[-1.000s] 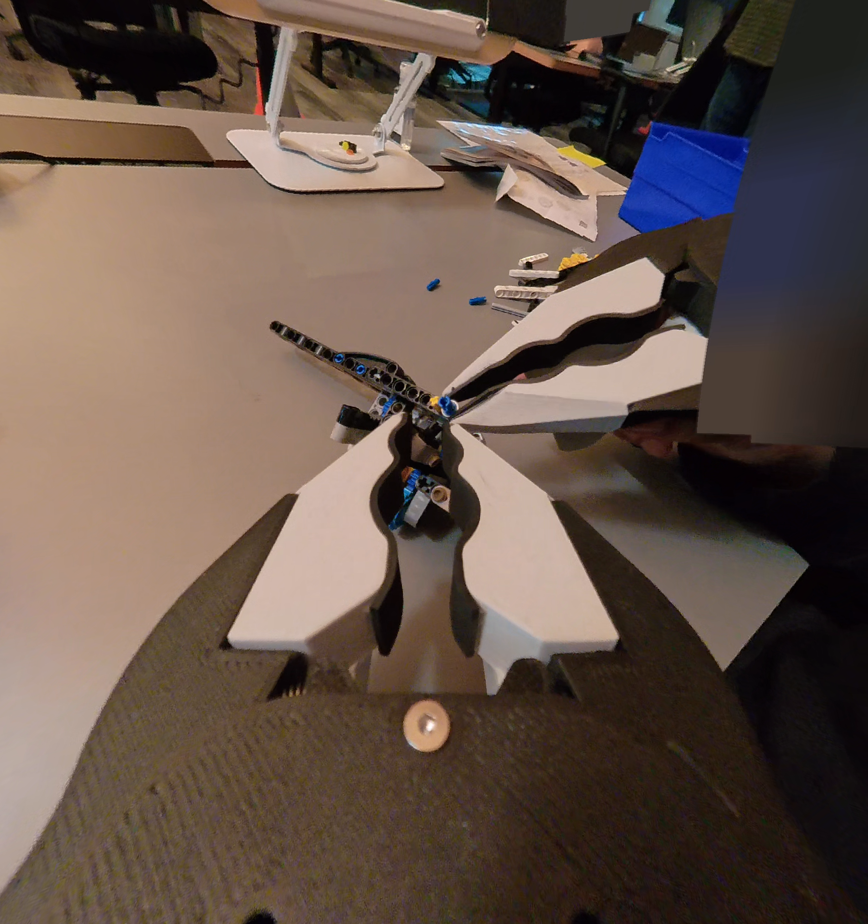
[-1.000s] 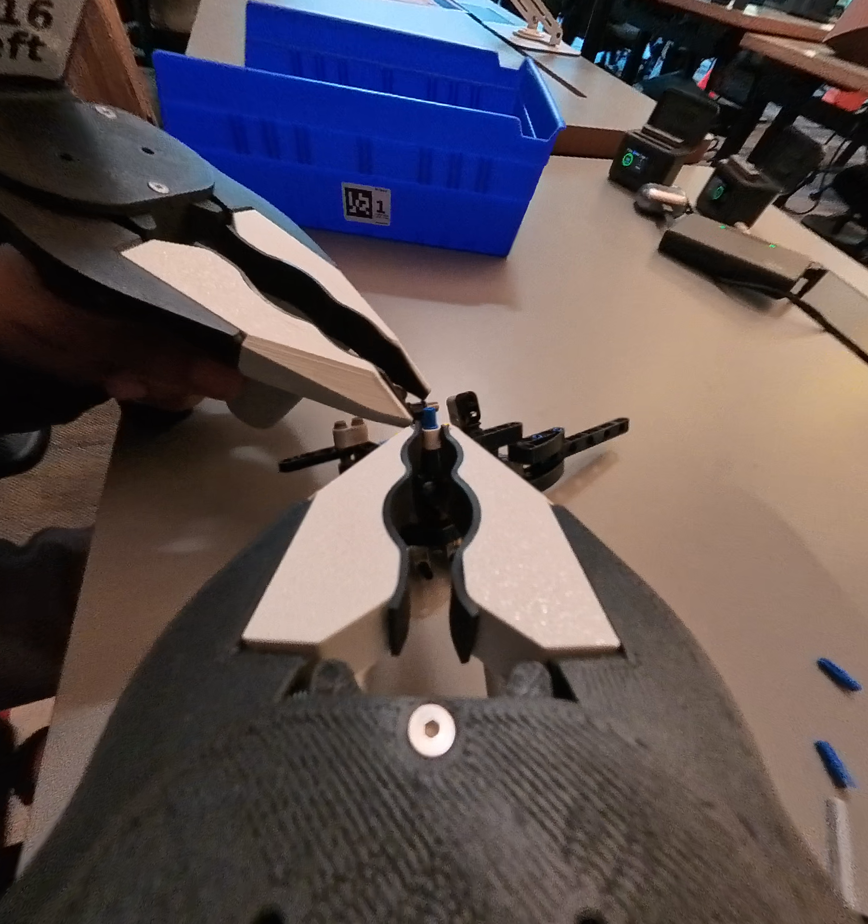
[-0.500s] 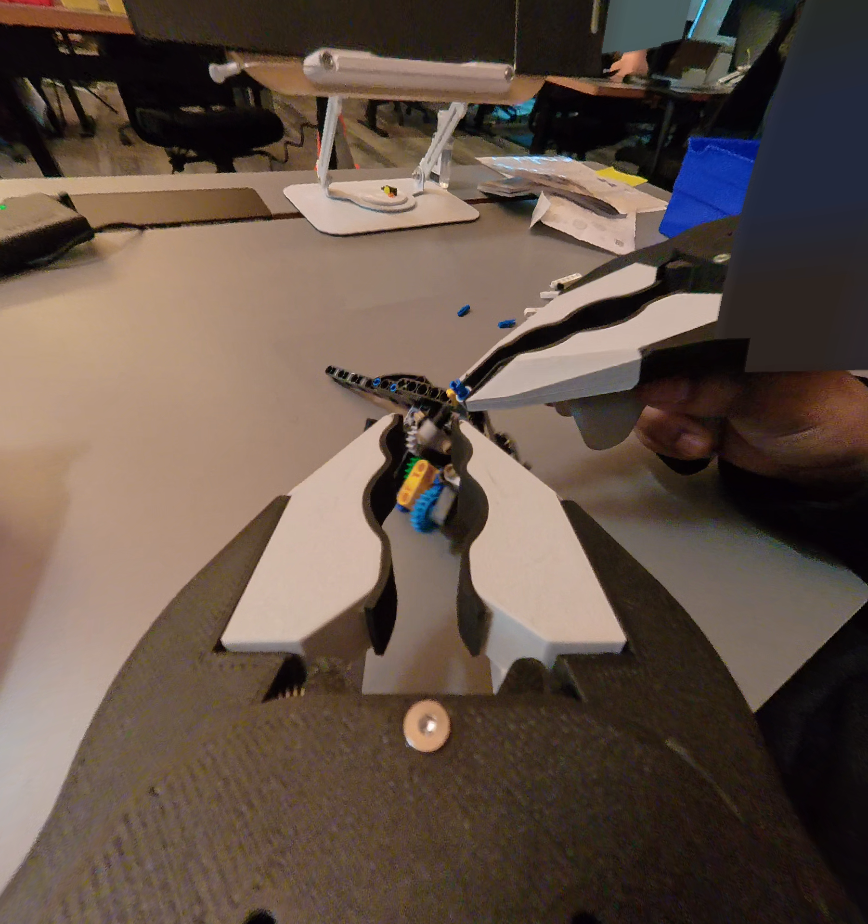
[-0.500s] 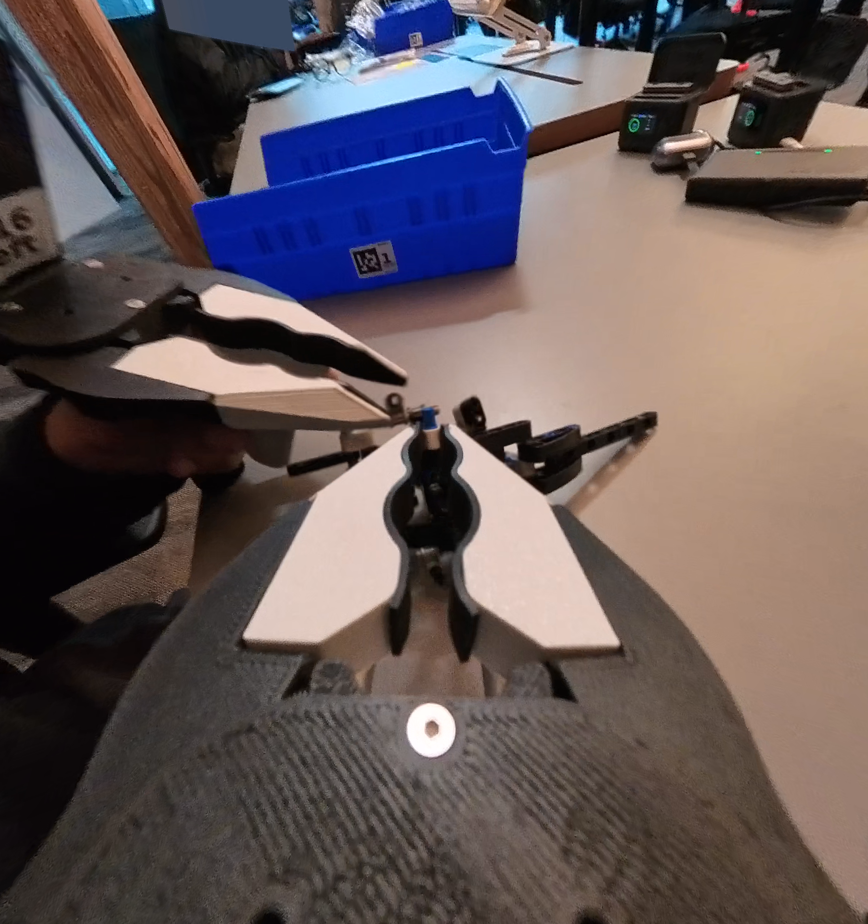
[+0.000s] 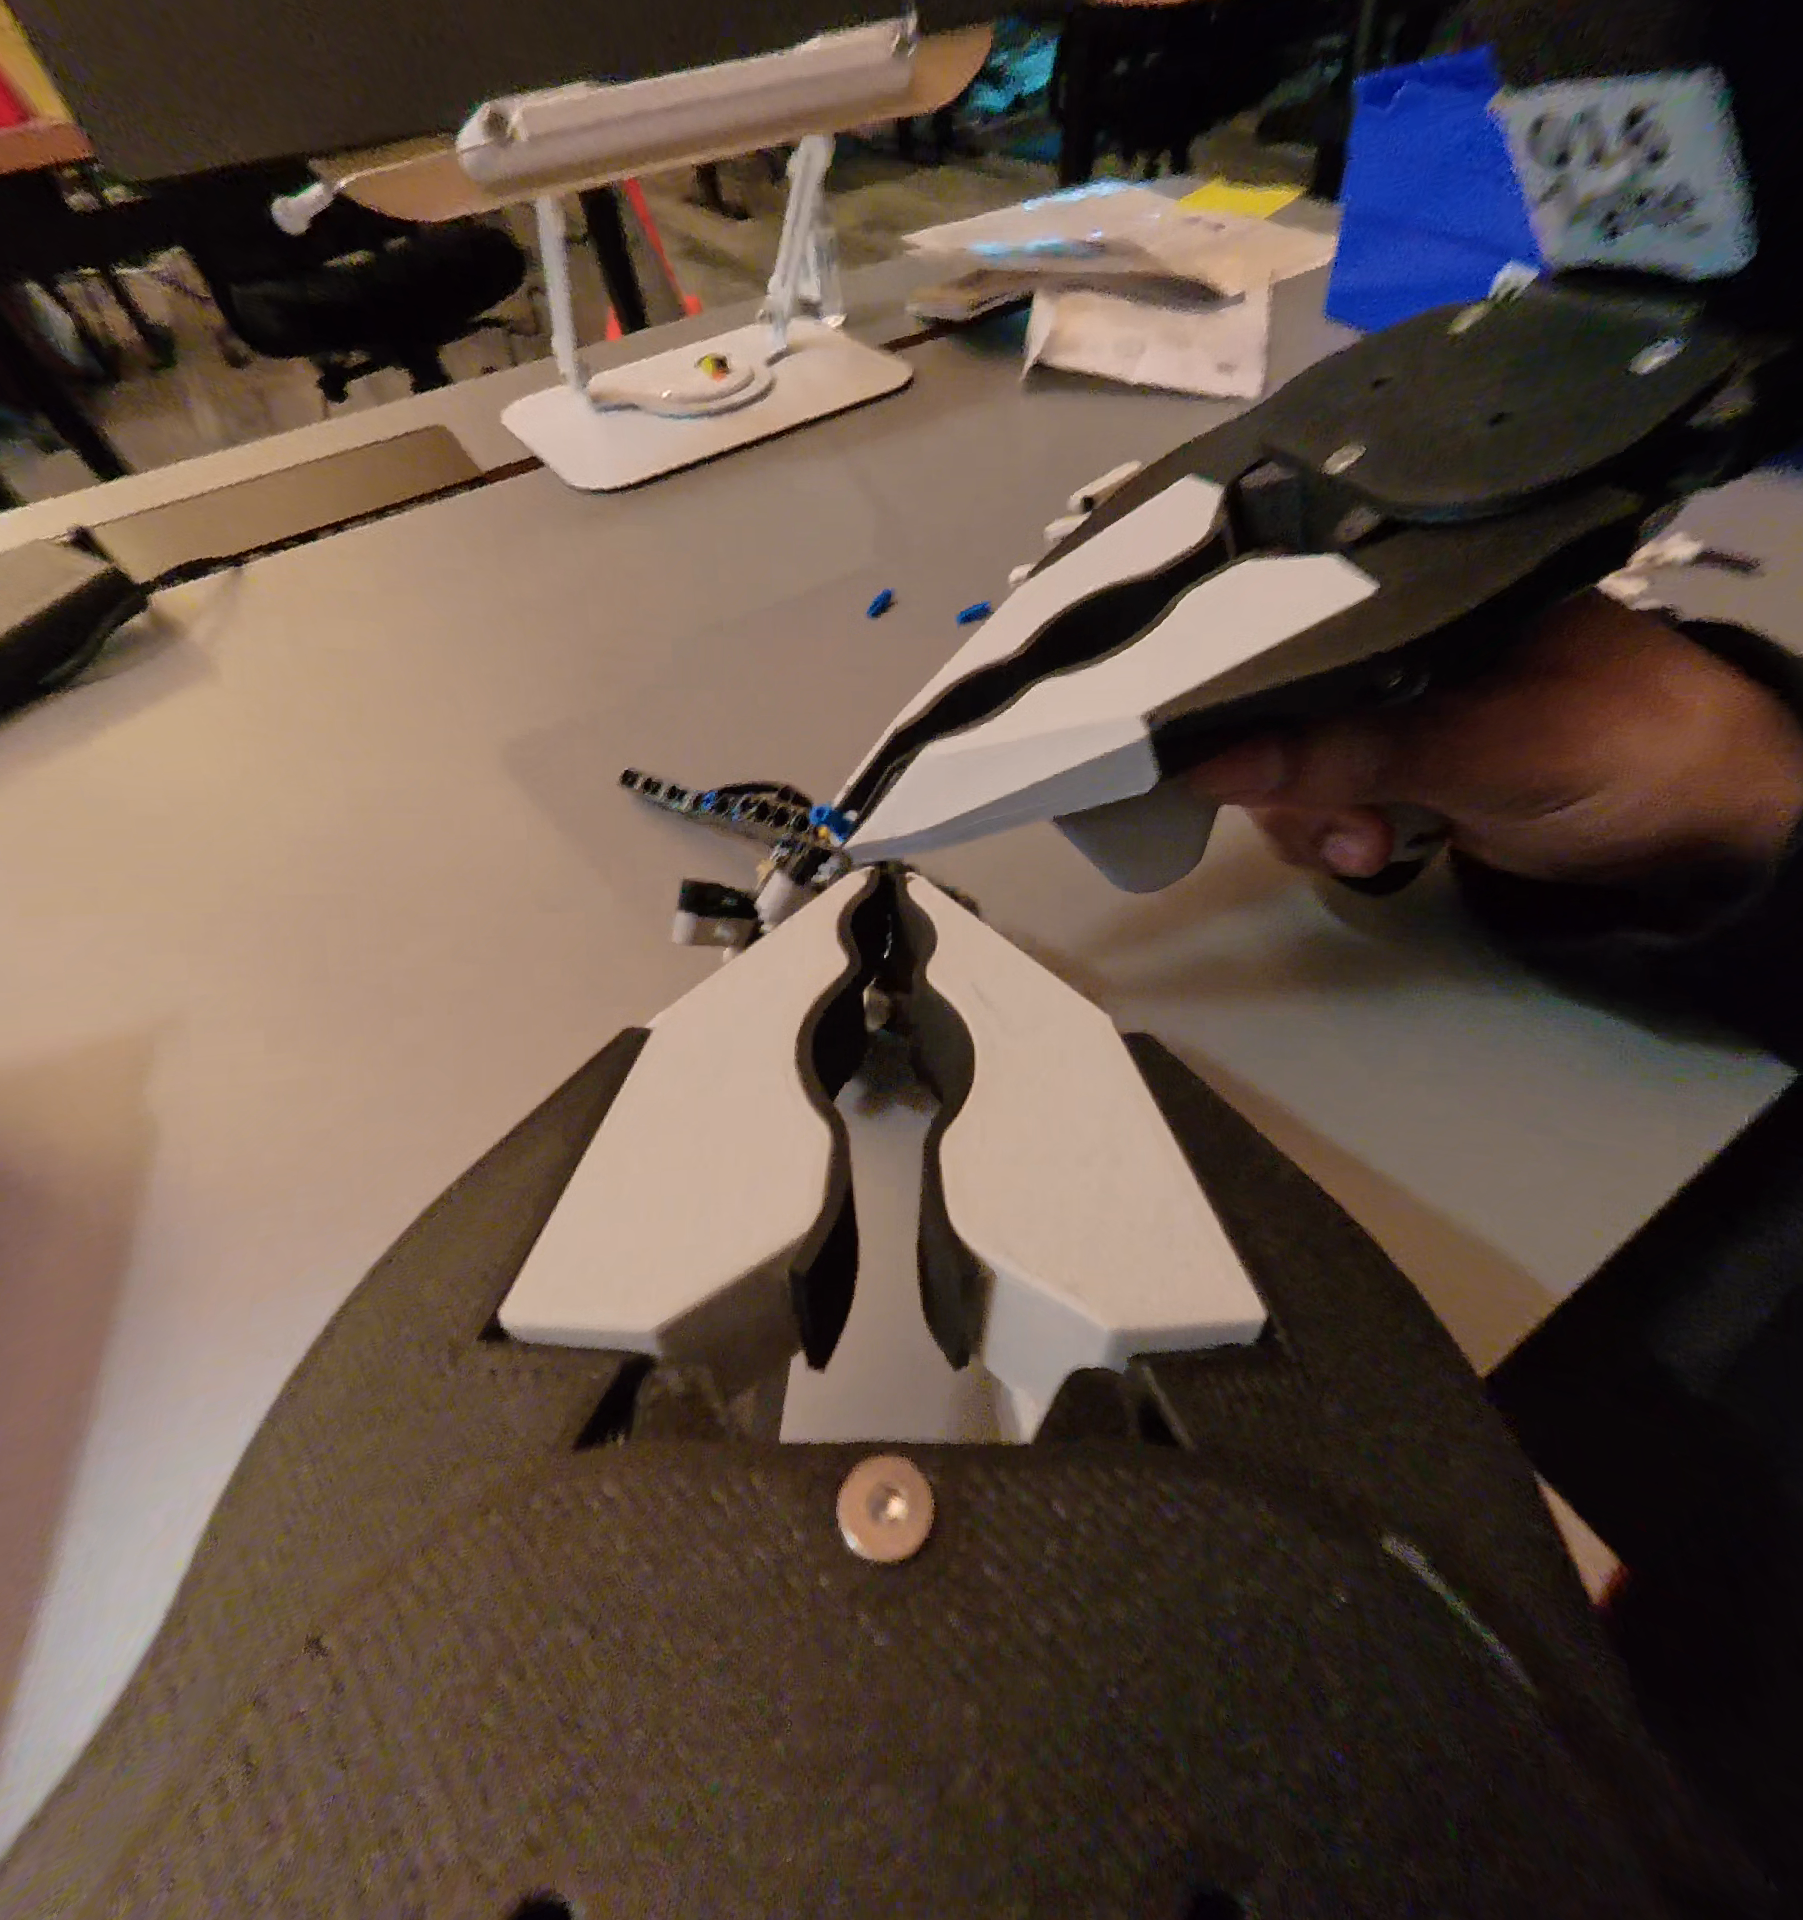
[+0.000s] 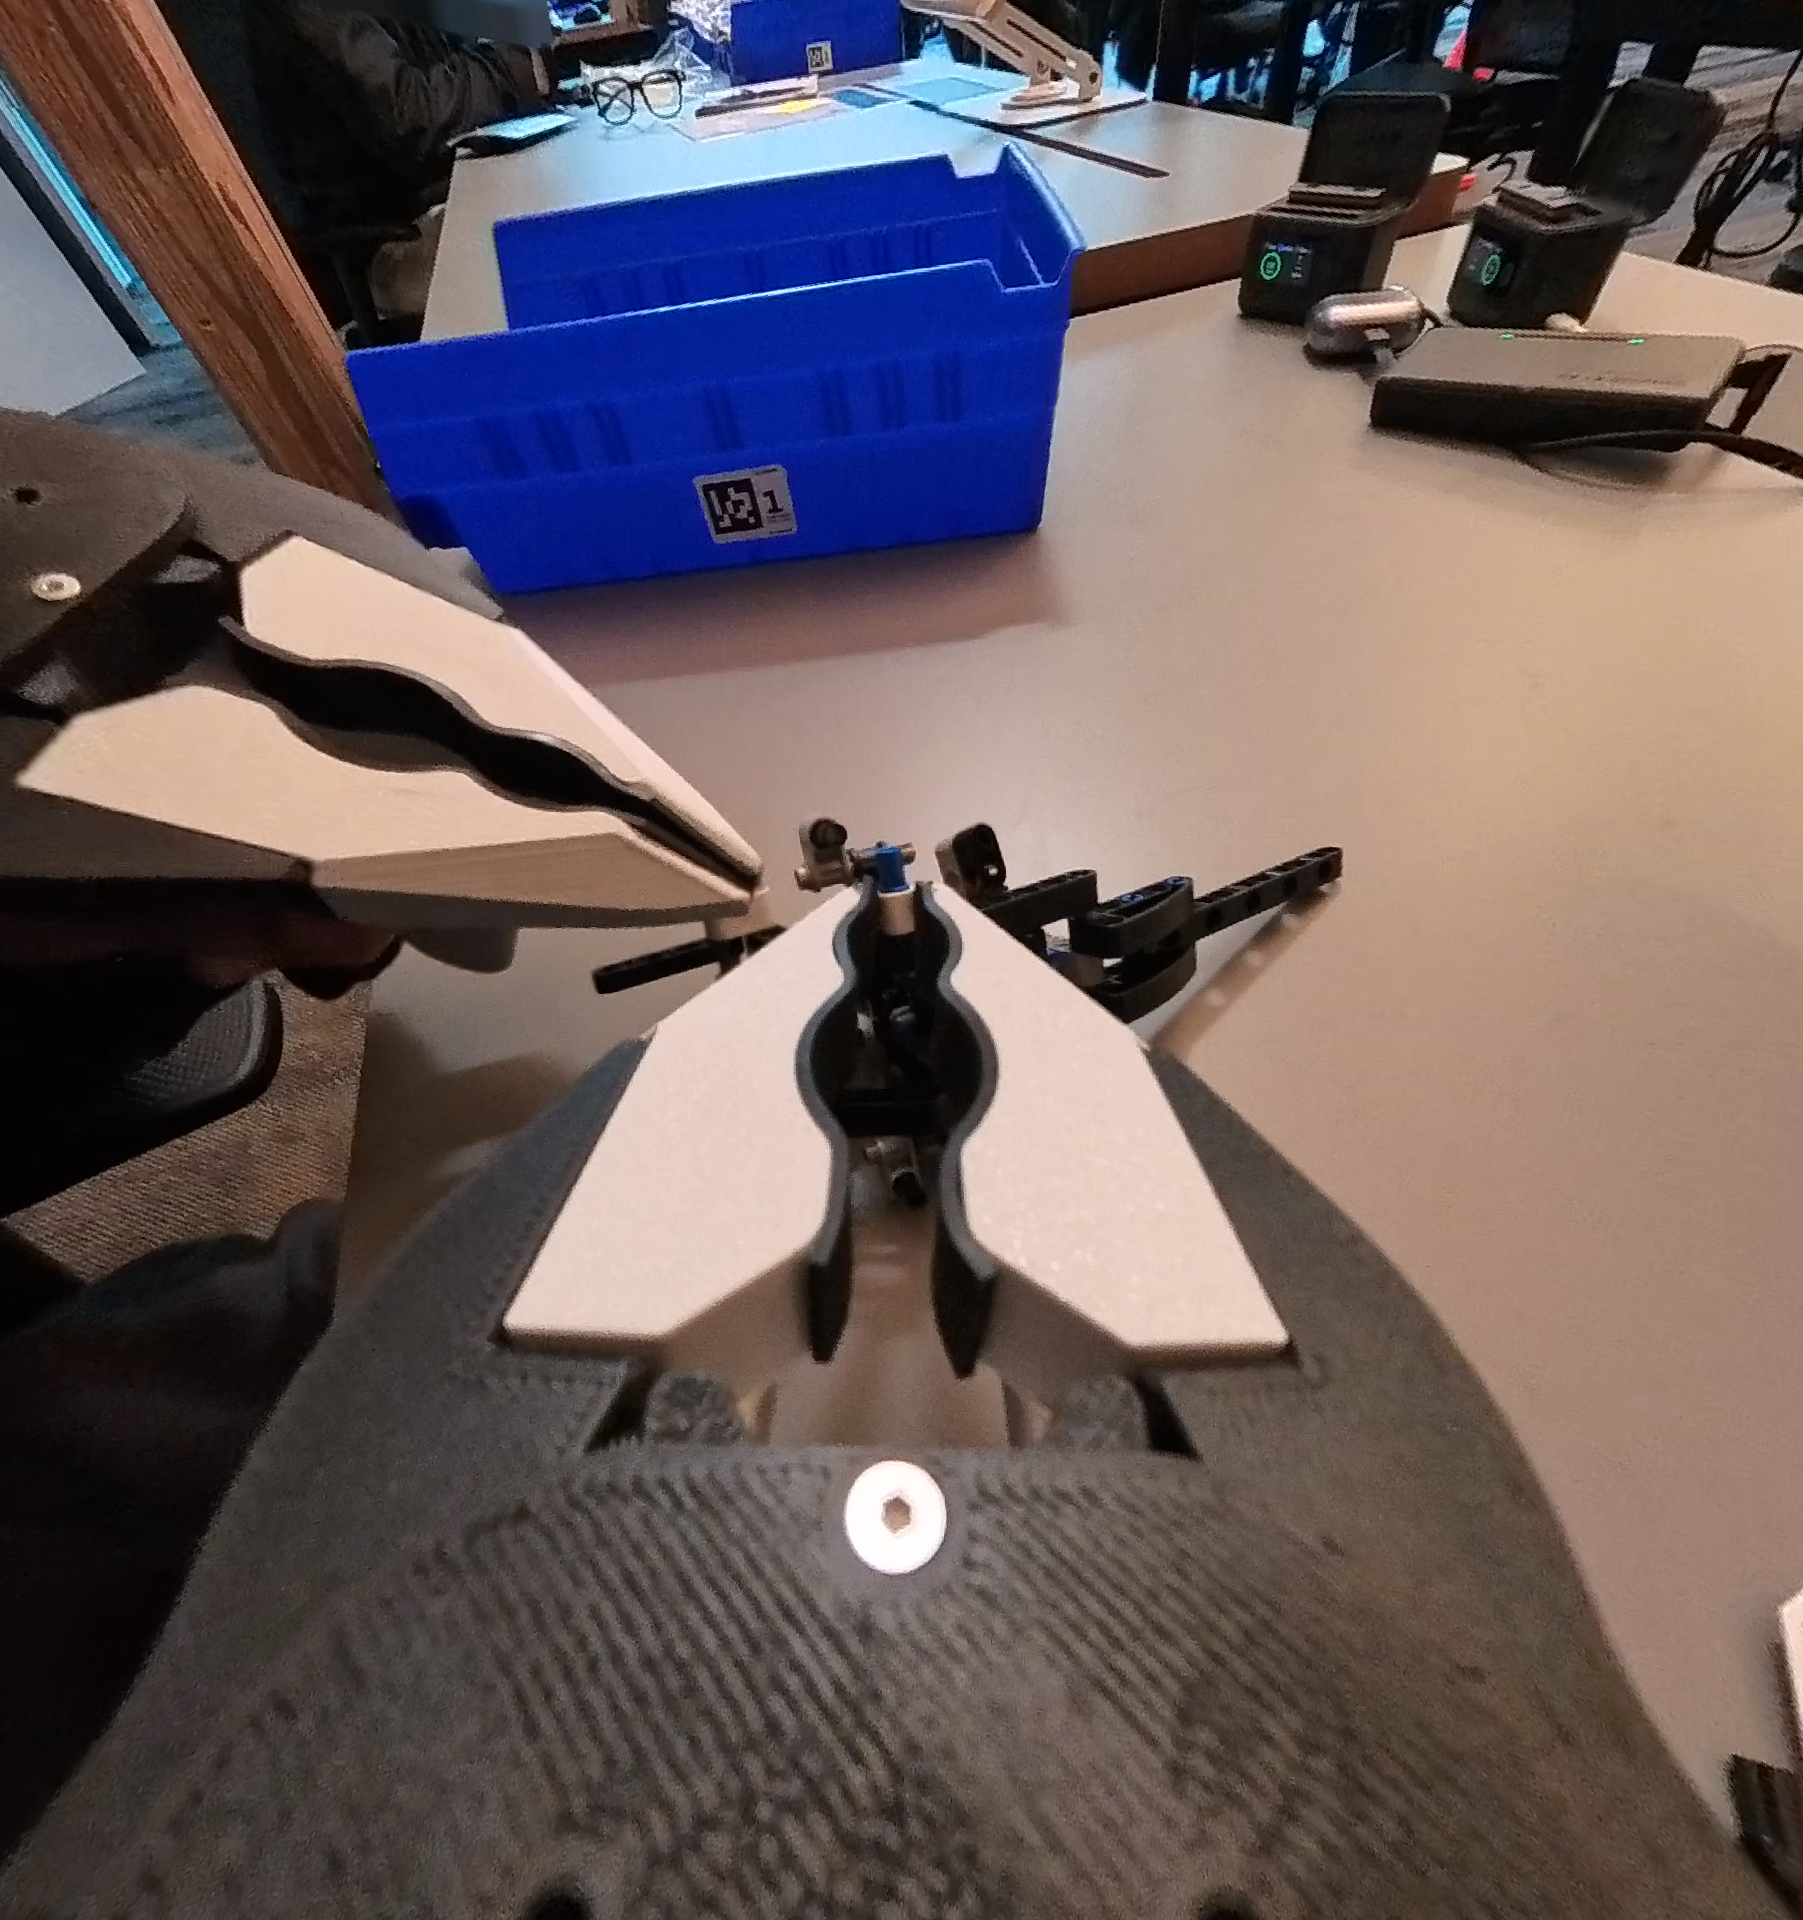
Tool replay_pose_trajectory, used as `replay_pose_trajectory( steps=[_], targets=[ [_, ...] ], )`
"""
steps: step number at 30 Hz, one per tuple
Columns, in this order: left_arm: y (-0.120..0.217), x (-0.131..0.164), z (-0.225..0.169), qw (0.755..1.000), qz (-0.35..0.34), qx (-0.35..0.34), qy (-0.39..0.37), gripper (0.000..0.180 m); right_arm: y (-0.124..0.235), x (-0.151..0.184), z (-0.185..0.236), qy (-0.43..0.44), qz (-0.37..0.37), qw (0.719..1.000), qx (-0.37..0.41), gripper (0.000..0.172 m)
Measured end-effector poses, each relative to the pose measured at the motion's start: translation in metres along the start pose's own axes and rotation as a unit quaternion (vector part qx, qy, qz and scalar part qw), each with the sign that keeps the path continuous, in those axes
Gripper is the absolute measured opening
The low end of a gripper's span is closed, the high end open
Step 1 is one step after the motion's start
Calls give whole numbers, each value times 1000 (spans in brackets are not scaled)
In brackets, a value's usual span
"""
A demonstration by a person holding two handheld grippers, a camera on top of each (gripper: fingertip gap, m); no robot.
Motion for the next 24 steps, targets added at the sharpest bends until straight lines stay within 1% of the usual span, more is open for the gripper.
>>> replay_pose_trajectory(
  steps=[3, 7, 12, 14, 17, 20, 24],
  targets=[
    [0, -1, -1, 1000, -6, 15, 20, 0, -2, 1, 4, 10, 6, 1000, -3, 4],
    [-6, 9, 9, 999, 37, -14, 27, 0, -2, 1, 5, 13, 7, 1000, -6, 4],
    [-7, 12, 18, 997, 35, -9, 75, 0, -2, 2, 6, -7, 0, 999, -32, 3],
    [-7, 13, 20, 997, 40, -21, 64, 0, -3, 2, 8, -6, 1, 999, -39, 2],
    [-7, 14, 13, 999, 44, -16, 7, 1, -3, 2, 8, -1, 2, 999, -35, 2],
    [-5, 11, 6, 999, 30, -18, -28, 2, -2, 2, 6, -3, -1, 1000, -31, 1],
    [-5, 13, 1, 999, 41, 13, -25, 7, 0, 0, 7, -5, -14, 999, -39, 0]
  ],
)
Point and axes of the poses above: each gripper's, where its closed fingertips meet, y back along the fingers, x out of its underside, z = x × y across the jaws, the point moved 7 cm from there along y, back along the fingers, and after that the axes turned 12 degrees about -x, right-handed, at the moved point
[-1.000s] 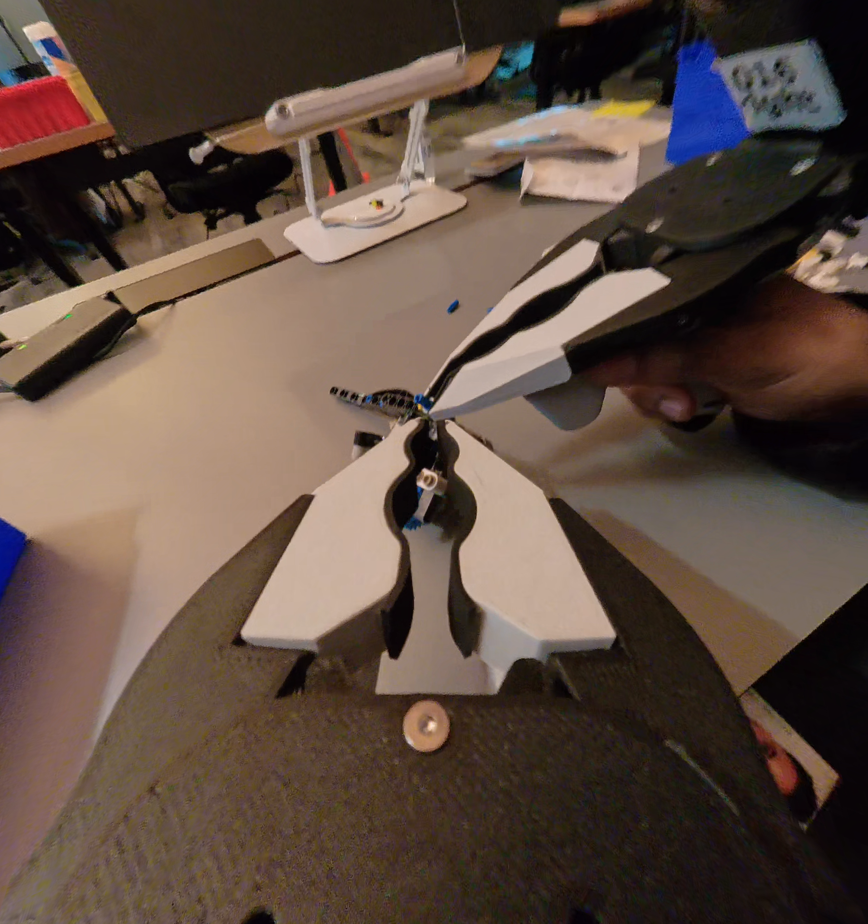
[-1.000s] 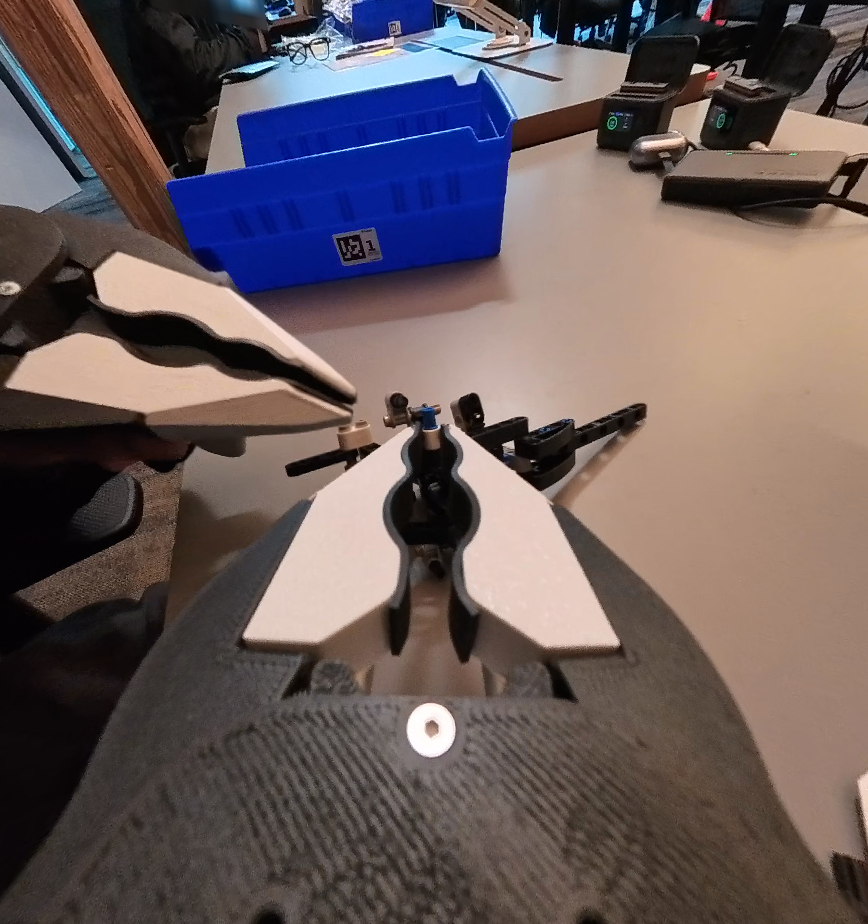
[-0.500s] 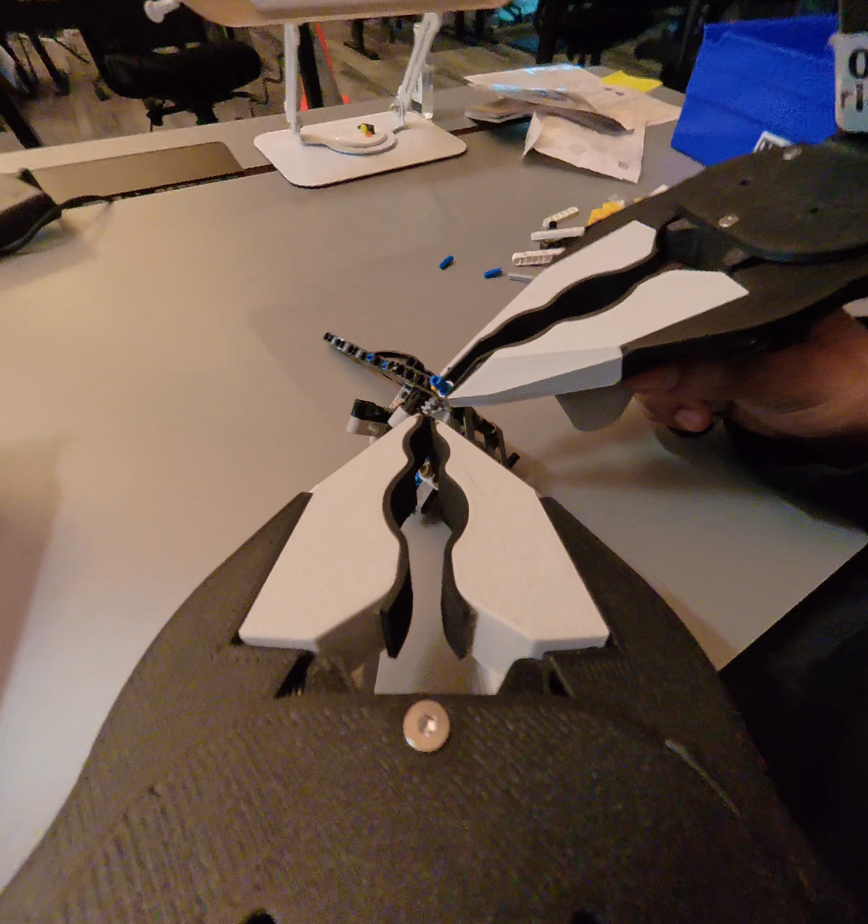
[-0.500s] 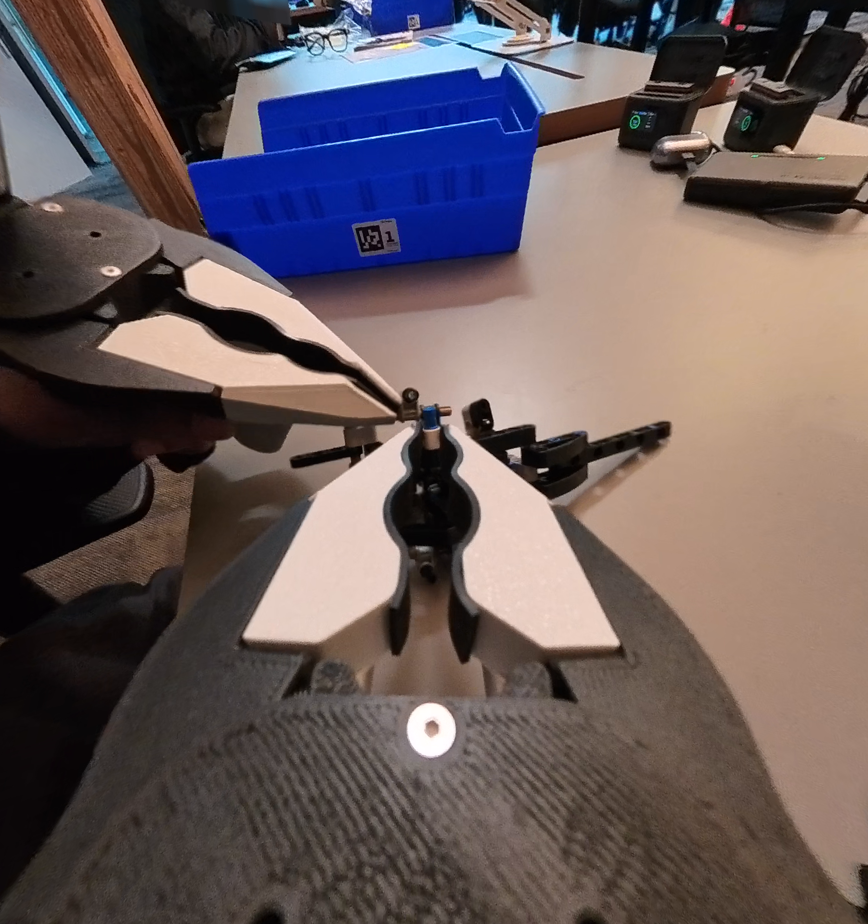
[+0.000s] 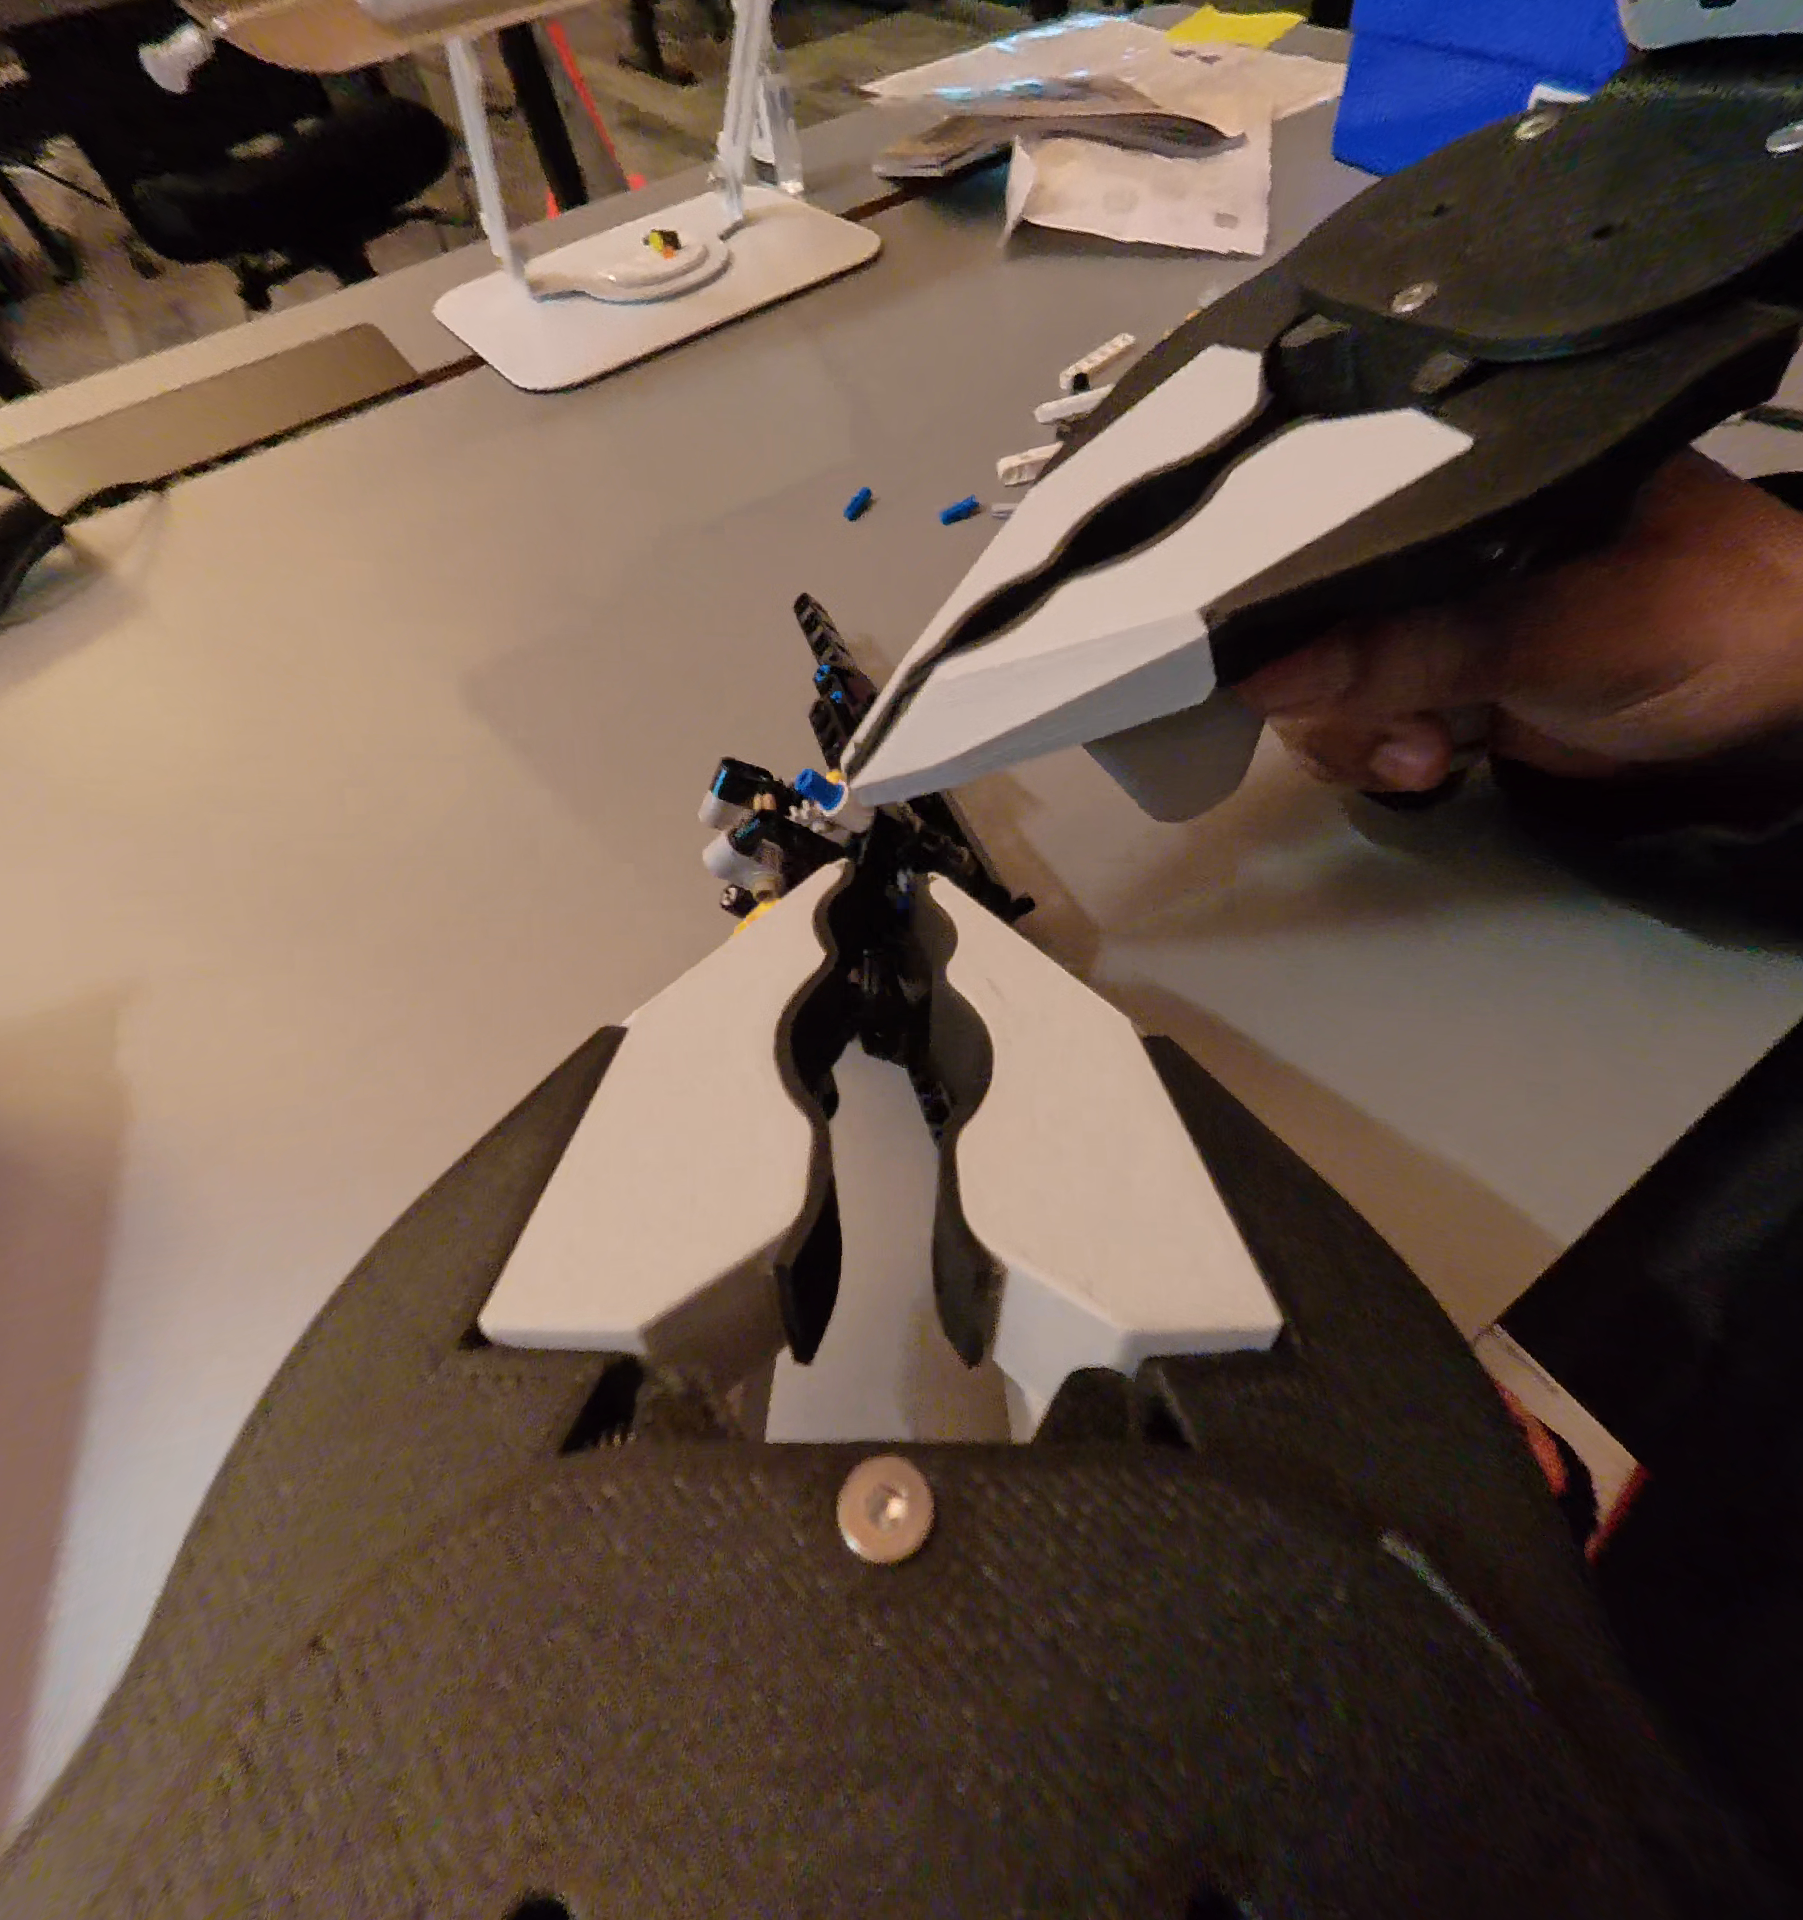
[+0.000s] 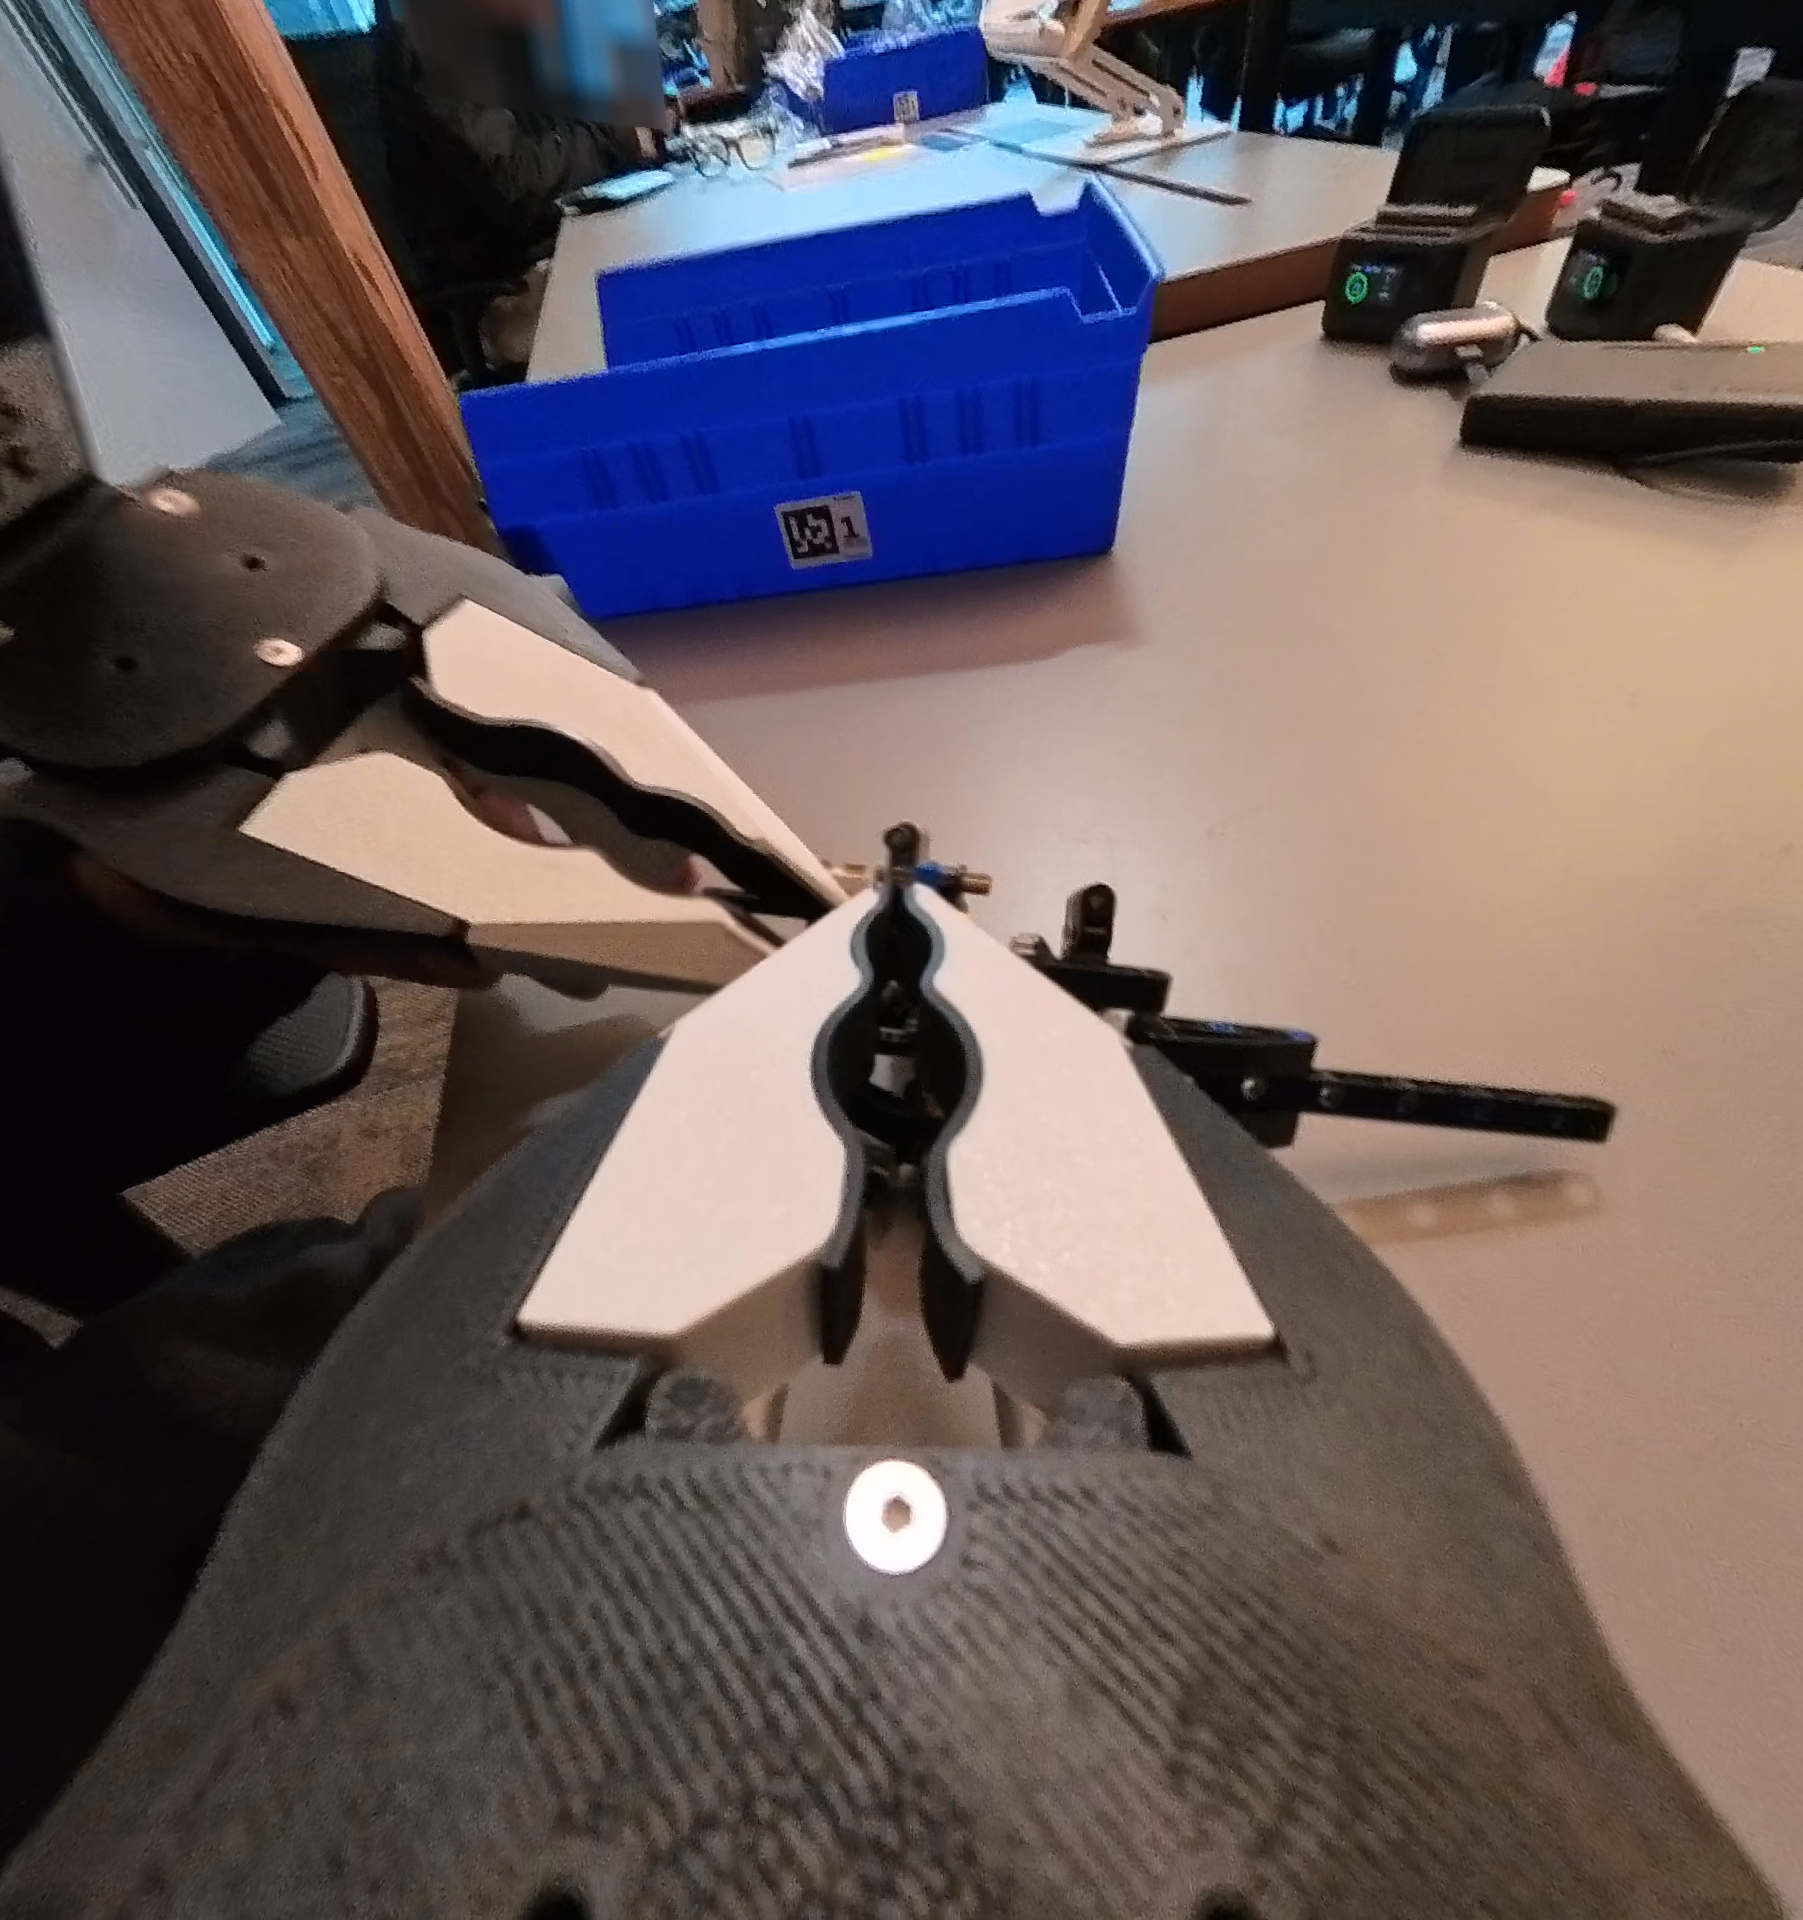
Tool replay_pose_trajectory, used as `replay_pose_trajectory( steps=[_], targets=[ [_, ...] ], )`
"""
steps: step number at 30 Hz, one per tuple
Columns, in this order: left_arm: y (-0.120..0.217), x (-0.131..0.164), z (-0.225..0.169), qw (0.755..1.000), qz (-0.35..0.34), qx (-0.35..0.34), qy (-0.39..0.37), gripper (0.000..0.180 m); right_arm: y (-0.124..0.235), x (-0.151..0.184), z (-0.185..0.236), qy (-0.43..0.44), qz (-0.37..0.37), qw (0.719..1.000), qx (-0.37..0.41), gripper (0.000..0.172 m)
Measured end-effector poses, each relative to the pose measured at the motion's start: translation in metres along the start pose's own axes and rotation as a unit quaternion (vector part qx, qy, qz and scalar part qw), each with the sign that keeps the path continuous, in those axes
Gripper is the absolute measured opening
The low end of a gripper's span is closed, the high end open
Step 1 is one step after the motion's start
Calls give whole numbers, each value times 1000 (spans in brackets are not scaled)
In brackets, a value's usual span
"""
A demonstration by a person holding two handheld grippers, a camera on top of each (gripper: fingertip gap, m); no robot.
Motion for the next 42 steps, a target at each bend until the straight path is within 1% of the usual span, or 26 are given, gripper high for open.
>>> replay_pose_trajectory(
  steps=[3, 9, 14, 16, 19, 22, 24, 26, 27, 30, 32, 34, 36, 37, 38, 40, 42],
  targets=[
    [-1, 0, 2, 1000, -4, 2, 15, 13, 2, -1, -1, -4, -8, 1000, 2, 0],
    [-2, 0, 0, 1000, -8, -10, -8, 13, 9, -5, -5, 2, -31, 999, 21, 0],
    [-1, 0, 4, 1000, -14, -27, -10, 13, 7, -4, -5, 1, -27, 999, 26, 9],
    [0, -1, 10, 999, -17, -38, 10, 11, 6, -3, -6, 5, -23, 999, 31, 12],
    [-1, 0, 22, 997, -4, -37, 66, 12, 4, -3, -6, 10, -19, 999, 37, 14],
    [-10, 4, 27, 992, 30, 1, 125, 19, 4, -4, -8, 14, -15, 999, 40, 15],
    [-14, -1, 29, 985, 29, 31, 164, 20, 6, -9, -13, 13, -14, 999, 44, 15],
    [-15, -6, 32, 980, 24, 55, 188, 19, 9, -14, -17, -1, -14, 999, 33, 17],
    [-15, -7, 33, 979, 27, 61, 193, 16, 9, -17, -20, -13, -9, 1000, 23, 19],
    [-18, -6, 34, 976, 46, 76, 197, 17, 8, -20, -27, -48, 19, 999, -9, 28],
    [-19, -5, 35, 974, 47, 81, 207, 16, 6, -21, -29, -72, 52, 995, -34, 36],
    [-20, -4, 35, 971, 46, 88, 215, 16, 2, -21, -26, -87, 83, 991, -56, 41],
    [-21, -3, 35, 971, 48, 91, 217, 15, -2, -20, -22, -82, 107, 989, -56, 39],
    [-21, -1, 35, 972, 53, 88, 213, 9, -4, -18, -21, -73, 119, 989, -46, 37],
    [-22, 0, 34, 974, 59, 83, 204, 10, -5, -16, -21, -63, 131, 989, -34, 37],
    [-23, 1, 34, 975, 54, 81, 198, 8, -7, -12, -21, -40, 150, 988, -12, 34],
    [-24, 1, 35, 975, 51, 83, 202, 7, -8, -12, -20, -34, 144, 989, -16, 30]
  ],
)
Point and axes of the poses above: each gripper's, where its closed fingertips meet, y back along the fingers, x out of its underside, z = x × y across the jaws, the point moved 7 cm from there along y, back along the fingers, and after that the axes turned 12 degrees about -x, right-handed, at the moved point
